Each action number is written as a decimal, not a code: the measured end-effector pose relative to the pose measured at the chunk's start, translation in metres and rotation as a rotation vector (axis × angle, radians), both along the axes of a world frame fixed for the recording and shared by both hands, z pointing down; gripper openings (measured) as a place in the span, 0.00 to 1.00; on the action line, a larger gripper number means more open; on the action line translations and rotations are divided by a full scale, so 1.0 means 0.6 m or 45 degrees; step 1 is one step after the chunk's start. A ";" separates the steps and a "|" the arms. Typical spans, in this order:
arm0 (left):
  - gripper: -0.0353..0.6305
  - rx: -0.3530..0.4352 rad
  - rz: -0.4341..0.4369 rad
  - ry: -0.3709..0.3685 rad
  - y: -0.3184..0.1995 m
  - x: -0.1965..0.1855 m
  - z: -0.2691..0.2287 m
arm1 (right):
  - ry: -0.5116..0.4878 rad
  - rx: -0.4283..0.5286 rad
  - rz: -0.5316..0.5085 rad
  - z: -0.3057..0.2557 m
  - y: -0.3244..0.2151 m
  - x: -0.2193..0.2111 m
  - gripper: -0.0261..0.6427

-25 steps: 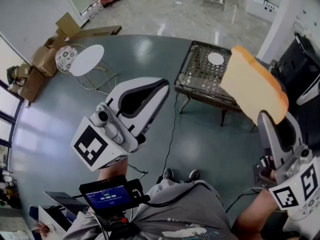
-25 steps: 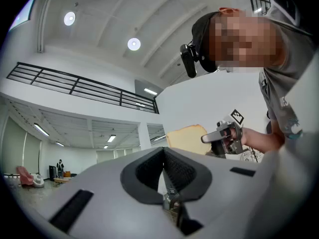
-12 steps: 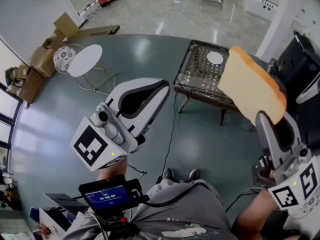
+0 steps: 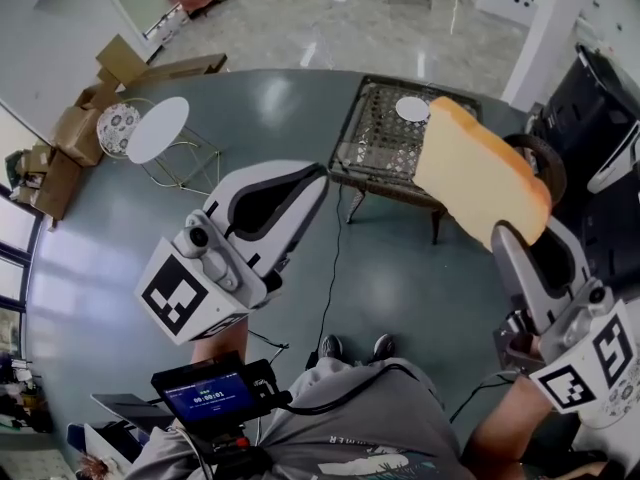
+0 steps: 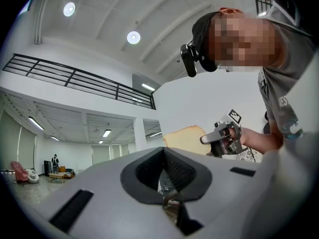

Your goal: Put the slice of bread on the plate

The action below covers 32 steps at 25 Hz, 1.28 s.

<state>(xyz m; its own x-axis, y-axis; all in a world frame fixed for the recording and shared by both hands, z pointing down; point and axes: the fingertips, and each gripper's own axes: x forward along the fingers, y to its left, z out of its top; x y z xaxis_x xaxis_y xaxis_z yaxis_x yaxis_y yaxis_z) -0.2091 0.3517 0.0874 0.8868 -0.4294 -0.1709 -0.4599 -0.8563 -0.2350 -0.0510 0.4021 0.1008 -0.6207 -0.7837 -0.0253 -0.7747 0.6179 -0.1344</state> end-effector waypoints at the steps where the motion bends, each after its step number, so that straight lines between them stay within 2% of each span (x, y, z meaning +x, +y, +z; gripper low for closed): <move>1: 0.06 -0.003 0.001 -0.002 0.000 -0.002 0.001 | 0.003 -0.001 0.001 -0.001 0.001 -0.001 0.18; 4: 0.06 -0.004 0.002 -0.002 0.000 -0.001 0.002 | 0.012 0.000 0.002 -0.004 0.000 0.000 0.18; 9: 0.06 -0.005 -0.009 0.004 0.008 0.068 0.015 | 0.021 -0.001 -0.011 0.010 0.001 0.068 0.18; 11: 0.06 -0.007 -0.014 0.006 0.007 0.075 0.019 | 0.022 -0.010 -0.018 0.016 0.001 0.073 0.18; 21: 0.06 -0.043 -0.004 0.016 -0.057 0.039 0.015 | 0.023 -0.041 -0.021 0.014 -0.057 0.033 0.18; 32: 0.06 -0.025 0.095 0.037 -0.123 -0.002 0.019 | 0.028 -0.025 0.051 0.016 -0.114 -0.026 0.18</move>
<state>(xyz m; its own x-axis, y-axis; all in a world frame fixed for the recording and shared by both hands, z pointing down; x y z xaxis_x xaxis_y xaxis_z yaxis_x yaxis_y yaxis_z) -0.2101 0.2779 0.0986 0.9113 -0.3656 -0.1894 -0.4009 -0.8928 -0.2054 -0.0663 0.3334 0.1105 -0.5889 -0.8082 0.0035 -0.8017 0.5836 -0.1291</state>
